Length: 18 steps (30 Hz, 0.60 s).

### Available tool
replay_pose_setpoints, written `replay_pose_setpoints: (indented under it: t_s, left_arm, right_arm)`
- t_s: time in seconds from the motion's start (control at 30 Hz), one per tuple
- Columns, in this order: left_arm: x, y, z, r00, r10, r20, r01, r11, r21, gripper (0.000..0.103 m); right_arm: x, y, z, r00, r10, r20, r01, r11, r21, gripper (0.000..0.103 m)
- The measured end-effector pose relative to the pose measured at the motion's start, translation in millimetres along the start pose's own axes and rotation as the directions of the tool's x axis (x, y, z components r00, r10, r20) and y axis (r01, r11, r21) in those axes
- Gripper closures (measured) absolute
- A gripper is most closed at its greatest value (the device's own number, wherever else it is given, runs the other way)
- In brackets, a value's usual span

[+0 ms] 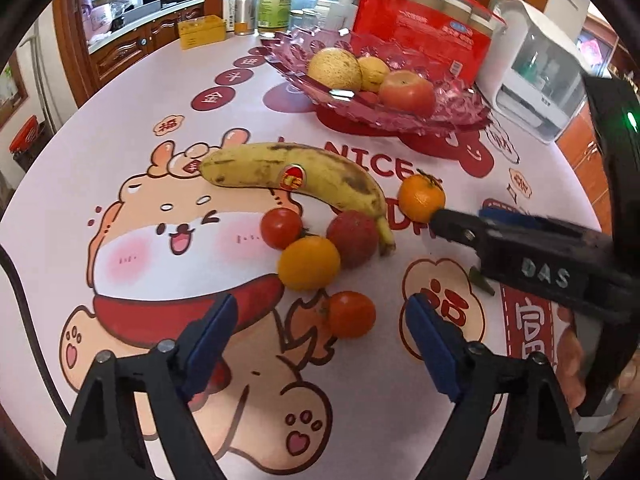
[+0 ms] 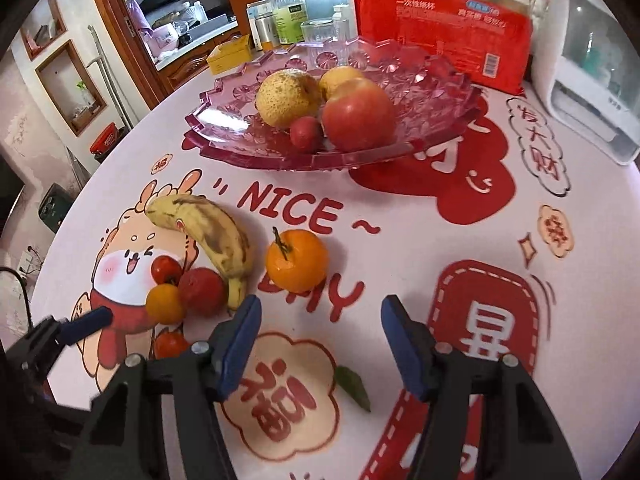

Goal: Organize fruits
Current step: 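Move the left tool to a cherry tomato while the right tool reaches a mandarin orange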

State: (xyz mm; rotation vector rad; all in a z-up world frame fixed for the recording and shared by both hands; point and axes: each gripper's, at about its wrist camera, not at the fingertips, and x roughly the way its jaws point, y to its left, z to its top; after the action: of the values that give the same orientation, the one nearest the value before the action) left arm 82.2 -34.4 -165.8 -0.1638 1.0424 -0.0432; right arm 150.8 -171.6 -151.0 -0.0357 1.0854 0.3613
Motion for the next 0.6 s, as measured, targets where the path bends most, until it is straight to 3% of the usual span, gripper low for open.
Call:
replay_pose_setpoints:
  t_s: [0.4,0.6]
  left_arm:
    - [19.3,-12.3,-6.0,0.999,0.004,-0.04,-0.004,1.0,0.017,0.05]
    - [20.9,-21.1,-7.3,0.999,0.022,-0.033,-0.02,0.998,0.052,0.064]
  right_arm:
    - [26.7,1.8,16.3,1.0,0.017,0.004,-0.017,0.999,0.041,0.041]
    - [33.2,8.0,17.5,0.999,0.035,0.002,-0.035,0.999,0.023,0.056]
